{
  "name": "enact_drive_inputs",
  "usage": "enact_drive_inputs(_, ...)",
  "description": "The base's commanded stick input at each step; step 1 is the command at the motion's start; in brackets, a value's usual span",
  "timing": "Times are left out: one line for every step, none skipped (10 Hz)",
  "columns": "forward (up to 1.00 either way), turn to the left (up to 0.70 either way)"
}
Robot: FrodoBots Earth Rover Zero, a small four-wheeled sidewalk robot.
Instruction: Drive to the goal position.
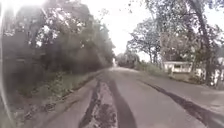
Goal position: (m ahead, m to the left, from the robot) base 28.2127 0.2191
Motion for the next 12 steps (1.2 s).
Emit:
enact_drive_inputs(0.70, 0.00)
enact_drive_inputs(0.70, 0.00)
enact_drive_inputs(0.70, 0.00)
enact_drive_inputs(0.70, 0.00)
enact_drive_inputs(0.70, 0.00)
enact_drive_inputs(0.70, 0.00)
enact_drive_inputs(0.70, 0.00)
enact_drive_inputs(0.70, 0.00)
enact_drive_inputs(0.70, -0.01)
enact_drive_inputs(0.70, -0.04)
enact_drive_inputs(0.70, -0.14)
enact_drive_inputs(0.70, -0.19)
